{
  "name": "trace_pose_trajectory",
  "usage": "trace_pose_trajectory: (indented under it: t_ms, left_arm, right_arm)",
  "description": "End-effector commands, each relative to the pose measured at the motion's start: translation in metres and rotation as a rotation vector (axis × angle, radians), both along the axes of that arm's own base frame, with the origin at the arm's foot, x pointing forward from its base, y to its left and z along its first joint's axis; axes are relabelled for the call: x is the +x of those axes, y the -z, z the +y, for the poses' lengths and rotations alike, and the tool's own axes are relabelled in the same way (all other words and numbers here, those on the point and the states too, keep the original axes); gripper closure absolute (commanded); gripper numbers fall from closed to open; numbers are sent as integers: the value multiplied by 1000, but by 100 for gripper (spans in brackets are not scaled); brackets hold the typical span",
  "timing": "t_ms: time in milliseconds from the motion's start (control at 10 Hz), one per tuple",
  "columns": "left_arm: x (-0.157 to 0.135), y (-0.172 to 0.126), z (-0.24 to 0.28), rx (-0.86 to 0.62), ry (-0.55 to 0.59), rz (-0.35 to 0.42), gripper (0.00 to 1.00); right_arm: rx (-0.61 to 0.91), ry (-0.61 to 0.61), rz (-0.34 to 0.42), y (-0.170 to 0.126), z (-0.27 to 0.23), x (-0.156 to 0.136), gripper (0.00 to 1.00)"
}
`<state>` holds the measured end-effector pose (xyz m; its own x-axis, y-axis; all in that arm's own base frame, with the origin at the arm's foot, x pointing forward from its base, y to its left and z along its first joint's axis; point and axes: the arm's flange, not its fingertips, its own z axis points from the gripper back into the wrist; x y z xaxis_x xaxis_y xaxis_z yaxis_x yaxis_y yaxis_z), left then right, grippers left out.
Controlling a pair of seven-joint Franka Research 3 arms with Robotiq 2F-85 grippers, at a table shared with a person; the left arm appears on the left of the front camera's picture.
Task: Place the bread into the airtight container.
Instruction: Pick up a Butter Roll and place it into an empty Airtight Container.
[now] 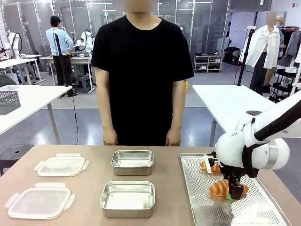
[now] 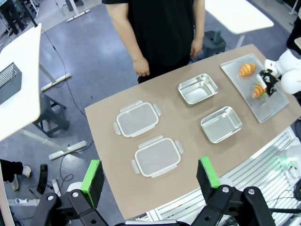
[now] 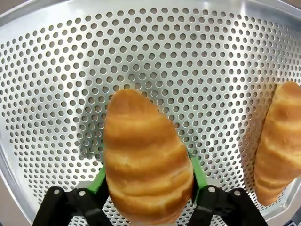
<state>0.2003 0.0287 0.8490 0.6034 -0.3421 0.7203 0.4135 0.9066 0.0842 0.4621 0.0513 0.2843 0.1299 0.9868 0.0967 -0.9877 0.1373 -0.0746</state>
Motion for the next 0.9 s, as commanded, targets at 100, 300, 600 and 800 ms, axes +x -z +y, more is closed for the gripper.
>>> trace_pose_trajectory:
  t_ms: [100,300,600,800]
  left_arm:
    - [0,0,0,-3,1,1,0]
    - [0,0,0,-3,1,1,0]
    - [0,0,0,-3,1,1,0]
    - [0,0,0,-3,1,1,0]
  right_arm:
    - [50,-9,45,-25,-3,-9,40]
    - [59,-15,61,-59,3,-18,40]
    - [59,-21,44,-97,24,-34,40]
    - [42,5,33,-129,68,-52,40]
